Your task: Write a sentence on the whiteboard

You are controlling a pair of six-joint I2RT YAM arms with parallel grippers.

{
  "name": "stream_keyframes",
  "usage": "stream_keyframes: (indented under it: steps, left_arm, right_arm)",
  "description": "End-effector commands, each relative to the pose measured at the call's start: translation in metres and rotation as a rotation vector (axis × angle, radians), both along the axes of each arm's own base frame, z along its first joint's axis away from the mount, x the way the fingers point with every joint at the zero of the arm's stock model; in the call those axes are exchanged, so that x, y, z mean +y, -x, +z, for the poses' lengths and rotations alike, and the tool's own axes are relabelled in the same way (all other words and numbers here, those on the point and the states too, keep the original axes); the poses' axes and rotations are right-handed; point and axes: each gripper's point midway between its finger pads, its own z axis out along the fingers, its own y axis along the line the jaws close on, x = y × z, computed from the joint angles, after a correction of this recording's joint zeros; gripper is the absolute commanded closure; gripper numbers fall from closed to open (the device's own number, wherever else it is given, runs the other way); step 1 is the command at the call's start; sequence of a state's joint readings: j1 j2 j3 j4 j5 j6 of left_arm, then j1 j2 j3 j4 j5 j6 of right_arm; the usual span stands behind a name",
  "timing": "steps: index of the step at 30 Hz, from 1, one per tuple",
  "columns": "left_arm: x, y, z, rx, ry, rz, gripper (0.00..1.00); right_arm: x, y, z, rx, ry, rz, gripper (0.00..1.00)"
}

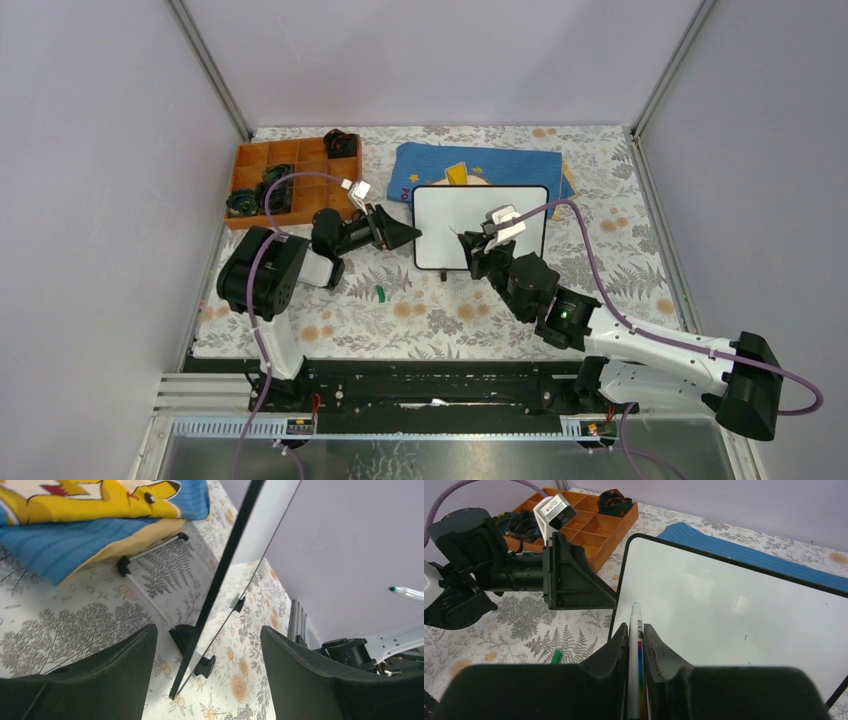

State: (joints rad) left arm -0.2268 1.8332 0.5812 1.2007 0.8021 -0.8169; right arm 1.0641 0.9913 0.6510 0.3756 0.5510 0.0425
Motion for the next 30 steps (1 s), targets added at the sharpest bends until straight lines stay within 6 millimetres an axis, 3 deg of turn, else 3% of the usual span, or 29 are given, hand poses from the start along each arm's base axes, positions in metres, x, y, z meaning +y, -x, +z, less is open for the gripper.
stream_keyframes:
  steps: [1, 15, 20, 30]
  left_arm:
    - [-0.002, 0.001, 0.029, -0.162, 0.067, -0.044, 0.20]
    - [-0.005, 0.004, 0.009, -0.167, 0.072, -0.087, 0.33]
    - [-0.007, 0.002, 0.006, -0.164, 0.080, -0.100, 0.46]
    - [-0.006, 0.002, -0.003, -0.148, 0.074, -0.096, 0.56]
  right_arm:
    - [0.005, -0.002, 0.014, -0.024, -0.072, -0.007, 1.00]
    - [0.008, -0.002, 0.011, 0.004, -0.103, -0.008, 1.00]
    - [0.008, -0.003, 0.008, 0.003, -0.100, -0.021, 1.00]
    - [0.015, -0.007, 0.003, 0.008, -0.100, -0.022, 1.00]
